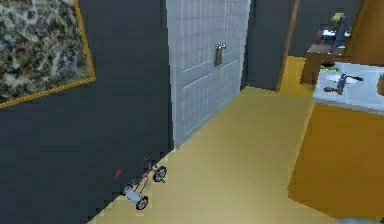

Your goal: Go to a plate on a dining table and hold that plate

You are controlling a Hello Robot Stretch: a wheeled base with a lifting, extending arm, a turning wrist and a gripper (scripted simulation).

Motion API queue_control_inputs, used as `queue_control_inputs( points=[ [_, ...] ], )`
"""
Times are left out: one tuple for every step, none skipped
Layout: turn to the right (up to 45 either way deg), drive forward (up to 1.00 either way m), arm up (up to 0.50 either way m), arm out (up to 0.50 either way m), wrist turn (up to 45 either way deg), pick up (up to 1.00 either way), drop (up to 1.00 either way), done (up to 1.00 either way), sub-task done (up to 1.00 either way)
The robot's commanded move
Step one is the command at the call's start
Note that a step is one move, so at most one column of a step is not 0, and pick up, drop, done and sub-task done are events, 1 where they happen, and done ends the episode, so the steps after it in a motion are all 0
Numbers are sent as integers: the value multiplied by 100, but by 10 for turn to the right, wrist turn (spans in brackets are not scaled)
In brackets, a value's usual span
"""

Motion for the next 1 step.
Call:
queue_control_inputs(
  points=[
    [0,45,0,0,0,0,0,0,0]
  ],
)
